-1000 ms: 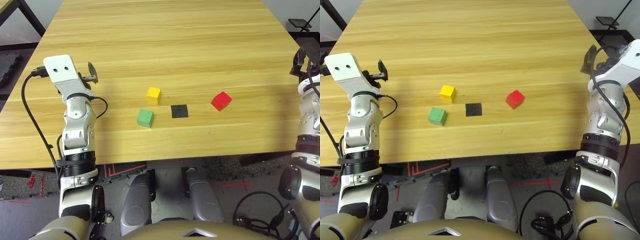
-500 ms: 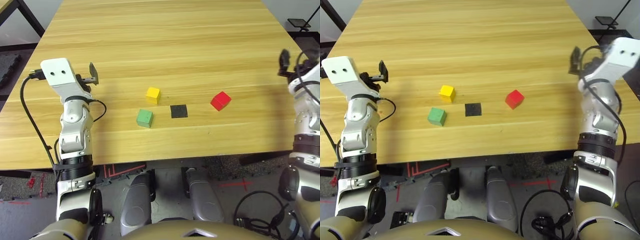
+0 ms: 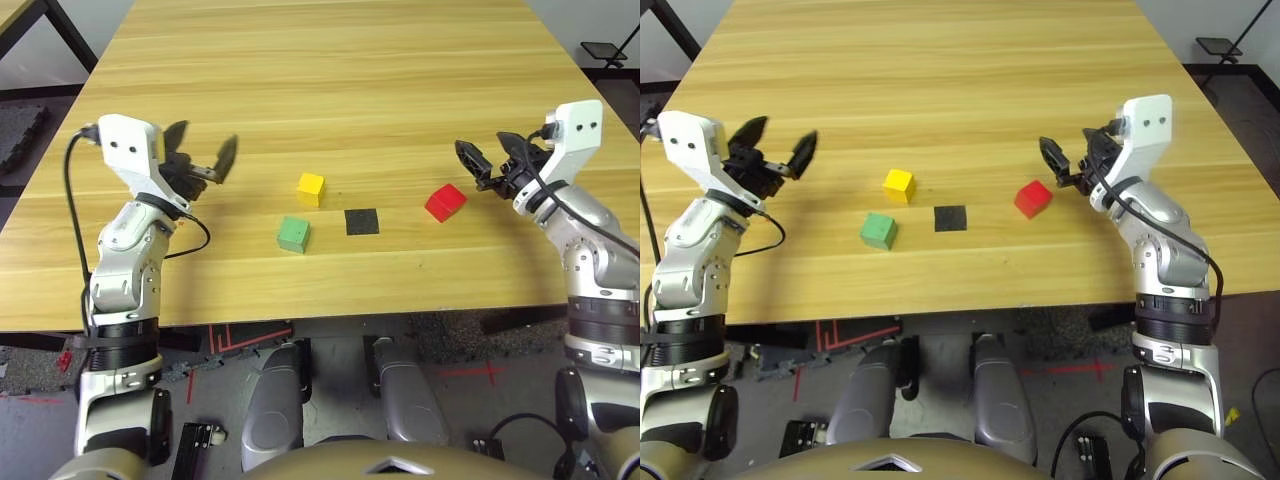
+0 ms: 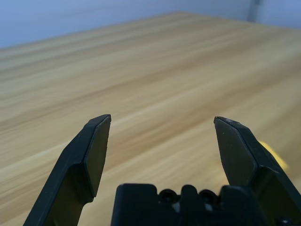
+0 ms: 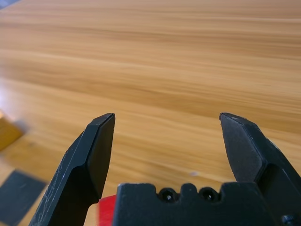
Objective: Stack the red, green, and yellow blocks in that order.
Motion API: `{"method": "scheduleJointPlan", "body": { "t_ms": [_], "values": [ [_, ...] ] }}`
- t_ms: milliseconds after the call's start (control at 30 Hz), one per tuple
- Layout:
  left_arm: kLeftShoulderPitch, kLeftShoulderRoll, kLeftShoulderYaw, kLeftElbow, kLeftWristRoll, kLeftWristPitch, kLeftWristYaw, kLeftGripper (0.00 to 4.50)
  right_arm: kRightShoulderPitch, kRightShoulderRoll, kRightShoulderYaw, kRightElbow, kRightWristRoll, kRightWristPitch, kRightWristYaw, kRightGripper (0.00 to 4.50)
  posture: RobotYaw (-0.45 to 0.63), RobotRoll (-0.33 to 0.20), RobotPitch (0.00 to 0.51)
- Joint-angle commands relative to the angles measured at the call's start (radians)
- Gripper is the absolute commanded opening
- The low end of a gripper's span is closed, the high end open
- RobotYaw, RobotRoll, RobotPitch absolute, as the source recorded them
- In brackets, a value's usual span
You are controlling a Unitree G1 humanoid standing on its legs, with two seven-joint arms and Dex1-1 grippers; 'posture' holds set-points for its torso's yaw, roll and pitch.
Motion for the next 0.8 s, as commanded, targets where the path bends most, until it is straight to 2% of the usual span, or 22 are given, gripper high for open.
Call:
{"method": "scheduleJointPlan", "body": {
  "t_ms": [33,233,333,467,667,800],
  "values": [
    [-0.069,0.028,-0.033,0.107,0.004,-0.039,-0.104,4.45,-0.021,-0.05,0.019,-0.073,0.074,0.116,0.082,4.5,0.21,-0.052,0.201],
    [-0.163,0.047,-0.063,0.243,0.023,-0.099,-0.209,4.45,-0.064,-0.129,0.025,-0.12,0.148,0.239,0.162,4.5,0.19,-0.055,0.205],
    [-0.191,0.067,-0.099,0.272,0.016,-0.111,-0.317,4.45,-0.084,-0.172,0.025,-0.133,0.166,0.289,0.186,4.5,0.18,-0.055,0.206],
    [-0.219,0.075,-0.122,0.311,0.012,-0.116,-0.401,4.45,-0.045,-0.24,0.059,-0.172,0.156,0.322,0.224,4.5,0.16,-0.058,0.207],
    [-0.248,0.055,-0.141,0.348,0.027,-0.14,-0.423,4.45,0.049,-0.325,0.118,-0.189,0.092,0.286,0.272,4.5,0.15,-0.061,0.203],
    [-0.256,0.044,-0.139,0.356,0.03,-0.144,-0.422,4.45,0.084,-0.327,0.131,-0.158,0.033,0.221,0.27,4.5,0.15,-0.059,0.203]
  ]
}}
